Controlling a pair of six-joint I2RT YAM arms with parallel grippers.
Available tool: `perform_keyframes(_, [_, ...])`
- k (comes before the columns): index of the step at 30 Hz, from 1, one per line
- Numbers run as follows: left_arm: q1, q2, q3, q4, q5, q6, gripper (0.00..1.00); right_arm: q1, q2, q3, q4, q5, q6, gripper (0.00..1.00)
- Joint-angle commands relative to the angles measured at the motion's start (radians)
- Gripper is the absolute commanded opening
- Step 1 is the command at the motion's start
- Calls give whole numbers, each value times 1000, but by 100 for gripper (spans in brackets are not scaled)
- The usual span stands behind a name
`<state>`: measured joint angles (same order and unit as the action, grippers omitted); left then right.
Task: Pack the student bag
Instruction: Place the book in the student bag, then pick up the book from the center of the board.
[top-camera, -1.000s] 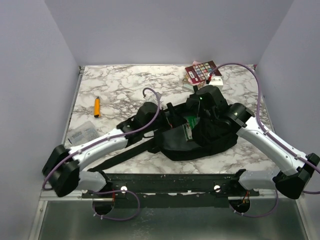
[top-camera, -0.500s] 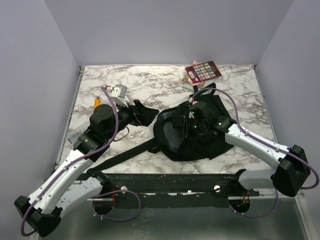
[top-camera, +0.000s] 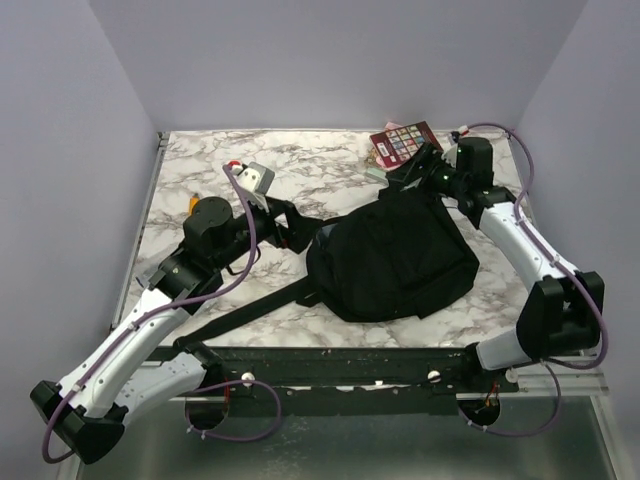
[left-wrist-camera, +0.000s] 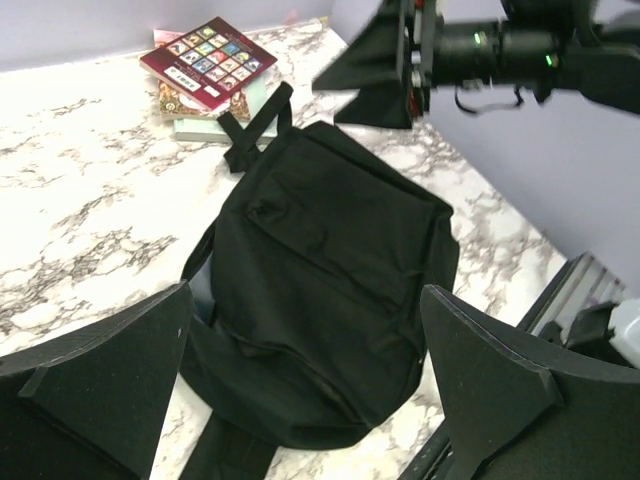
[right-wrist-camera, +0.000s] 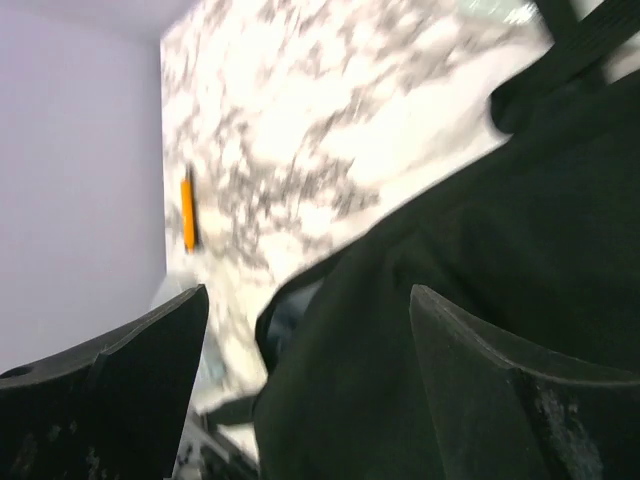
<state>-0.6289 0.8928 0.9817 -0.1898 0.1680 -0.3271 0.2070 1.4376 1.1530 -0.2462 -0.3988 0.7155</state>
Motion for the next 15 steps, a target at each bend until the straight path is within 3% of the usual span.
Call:
perform_keyframes(1, [-21,-48,-63,10,-42,112,98,-114,134,17,217,40,137,86])
perform_keyframes(6, [-56,-44,-80,24,-23,119,98,-253,367,58,478,19,255,86])
perform_keyframes(15, [-124,-28,-81,31,-20,132,98,-336,749,384,436,21,248,85])
